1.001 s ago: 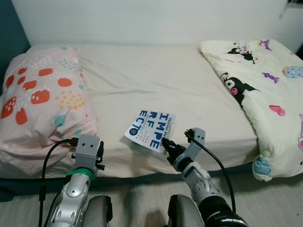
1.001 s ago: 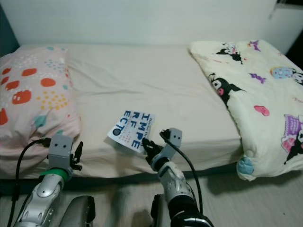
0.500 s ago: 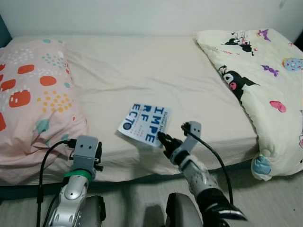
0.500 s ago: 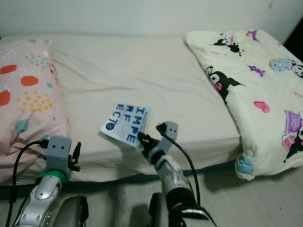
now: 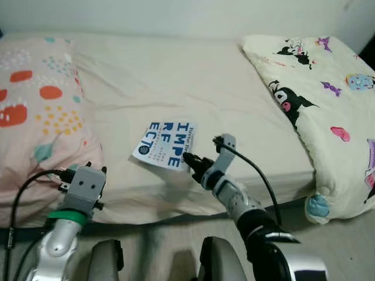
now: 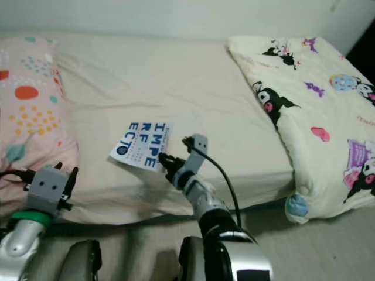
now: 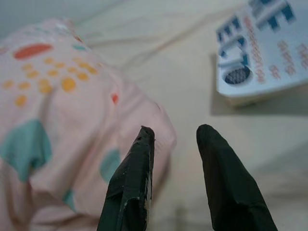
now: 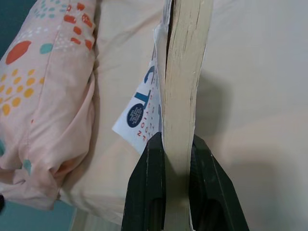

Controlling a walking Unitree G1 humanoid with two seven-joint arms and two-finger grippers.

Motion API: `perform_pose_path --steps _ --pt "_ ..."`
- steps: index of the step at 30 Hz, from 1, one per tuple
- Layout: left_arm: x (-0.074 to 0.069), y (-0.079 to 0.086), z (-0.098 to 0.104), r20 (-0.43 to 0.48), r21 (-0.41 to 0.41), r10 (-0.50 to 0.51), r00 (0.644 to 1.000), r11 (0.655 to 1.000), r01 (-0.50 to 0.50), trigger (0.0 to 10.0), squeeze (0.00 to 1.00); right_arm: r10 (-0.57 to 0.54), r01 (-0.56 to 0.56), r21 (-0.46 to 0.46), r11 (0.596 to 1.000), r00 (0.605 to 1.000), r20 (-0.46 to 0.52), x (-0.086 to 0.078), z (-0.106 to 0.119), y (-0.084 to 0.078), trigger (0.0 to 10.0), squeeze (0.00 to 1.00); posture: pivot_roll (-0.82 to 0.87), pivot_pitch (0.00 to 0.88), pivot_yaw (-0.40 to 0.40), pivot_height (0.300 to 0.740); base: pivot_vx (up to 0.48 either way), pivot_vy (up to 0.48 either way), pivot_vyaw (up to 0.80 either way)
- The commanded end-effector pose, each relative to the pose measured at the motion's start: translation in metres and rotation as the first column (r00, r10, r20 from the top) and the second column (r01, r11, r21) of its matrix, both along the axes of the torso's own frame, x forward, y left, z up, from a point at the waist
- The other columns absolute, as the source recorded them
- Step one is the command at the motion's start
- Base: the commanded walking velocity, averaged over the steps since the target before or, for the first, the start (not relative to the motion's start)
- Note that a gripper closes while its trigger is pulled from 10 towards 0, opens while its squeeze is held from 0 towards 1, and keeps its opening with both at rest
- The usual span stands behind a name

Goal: Clean up the room

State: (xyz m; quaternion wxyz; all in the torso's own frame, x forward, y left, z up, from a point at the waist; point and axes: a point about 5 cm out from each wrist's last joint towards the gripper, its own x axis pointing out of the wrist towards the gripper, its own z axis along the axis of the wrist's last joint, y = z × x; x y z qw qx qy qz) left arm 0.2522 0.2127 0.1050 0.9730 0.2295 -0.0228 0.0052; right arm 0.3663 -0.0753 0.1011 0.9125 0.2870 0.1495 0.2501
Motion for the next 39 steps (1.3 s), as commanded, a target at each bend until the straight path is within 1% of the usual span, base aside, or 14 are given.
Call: perform_pose_path --steps 1,5,8,10,14,16,18,22,25,27,28,29,31,39 --pt "-0.010 -0.002 -0.005 -0.028 -0.004 -0.011 1.000 1.000 0.011 10.0 0.00 0.077 -0.078 -0.023 0.997 0.996 -0.052 -0.005 -0.007 0.010 10.0 0.00 0.18 0.126 -0.129 0.579 0.000 0.000 0.00" --pt "-0.018 -0.001 -0.007 -0.040 -0.010 0.001 0.999 1.000 -0.001 10.0 0.00 0.138 -0.141 -0.045 0.989 0.987 -0.078 -0.008 -0.010 0.018 10.0 0.00 0.19 0.134 -0.134 0.579 0.000 0.000 0.00" --pt "-0.028 -0.001 -0.006 -0.054 -0.014 0.002 0.999 1.000 -0.002 10.0 0.00 0.260 -0.268 -0.044 0.962 0.955 -0.144 -0.021 -0.020 0.035 10.0 0.00 0.22 0.155 -0.149 0.579 0.000 0.000 0.00" --pt "-0.032 -0.001 -0.004 -0.061 -0.015 0.002 0.998 1.000 -0.003 10.0 0.00 0.301 -0.311 -0.038 0.950 0.938 -0.171 -0.027 -0.026 0.039 10.0 0.00 0.22 0.157 -0.151 0.579 0.000 0.000 0.00" --pt "-0.034 0.000 -0.004 -0.066 -0.014 0.003 0.998 1.000 -0.004 10.0 0.00 0.321 -0.335 -0.046 0.941 0.927 -0.194 -0.031 -0.032 0.042 10.0 0.00 0.23 0.163 -0.154 0.579 0.000 0.000 0.00" --pt "-0.039 0.001 -0.003 -0.072 -0.013 0.010 0.997 1.000 -0.011 10.0 0.00 0.344 -0.362 -0.042 0.931 0.911 -0.226 -0.038 -0.039 0.047 10.0 0.00 0.24 0.171 -0.158 0.579 0.000 0.000 0.00" --pt "-0.039 0.001 -0.003 -0.072 -0.013 0.010 0.997 1.000 -0.011 10.0 0.00 0.344 -0.362 -0.042 0.931 0.911 -0.226 -0.038 -0.039 0.047 10.0 0.00 0.24 0.171 -0.158 0.579 0.000 0.000 0.00" --pt "-0.041 0.002 -0.002 -0.081 -0.011 0.014 0.997 1.000 -0.015 10.0 0.00 0.350 -0.380 -0.089 0.921 0.905 -0.242 -0.043 -0.045 0.052 10.0 0.00 0.26 0.174 -0.157 0.579 0.000 0.000 0.00" --pt "-0.042 0.002 -0.002 -0.085 -0.009 0.015 0.996 1.000 -0.015 10.0 0.00 0.337 -0.368 -0.114 0.923 0.914 -0.226 -0.040 -0.041 0.053 10.0 0.00 0.26 0.174 -0.157 0.579 0.000 0.000 0.00" --pt "-0.041 0.003 0.000 -0.088 -0.005 0.018 0.996 1.000 -0.018 10.0 0.00 0.302 -0.330 -0.137 0.934 0.934 -0.190 -0.033 -0.034 0.053 10.0 0.00 0.26 0.173 -0.156 0.579 0.000 0.000 0.00" --pt "-0.041 0.003 0.000 -0.088 -0.005 0.018 0.996 1.000 -0.018 10.0 0.00 0.302 -0.330 -0.137 0.934 0.934 -0.190 -0.033 -0.034 0.053 10.0 0.00 0.26 0.173 -0.156 0.579 0.000 0.000 0.00" --pt "-0.041 0.003 0.000 -0.088 -0.003 0.019 0.996 1.000 -0.020 10.0 0.00 0.257 -0.282 -0.168 0.945 0.954 -0.155 -0.026 -0.026 0.051 10.0 0.00 0.26 0.173 -0.155 0.579 0.000 0.000 0.00" --pt "-0.041 0.003 0.001 -0.088 -0.003 0.019 0.996 1.000 -0.019 10.0 0.00 0.242 -0.264 -0.187 0.946 0.961 -0.130 -0.023 -0.023 0.051 10.0 0.00 0.26 0.173 -0.155 0.579 0.000 0.000 0.00" --pt "-0.041 0.002 0.001 -0.095 -0.004 0.020 0.995 1.000 -0.021 10.0 0.00 0.256 -0.255 -0.239 0.937 0.966 -0.030 -0.015 -0.006 0.057 10.0 0.00 0.26 0.172 -0.155 0.579 0.000 0.000 0.00"
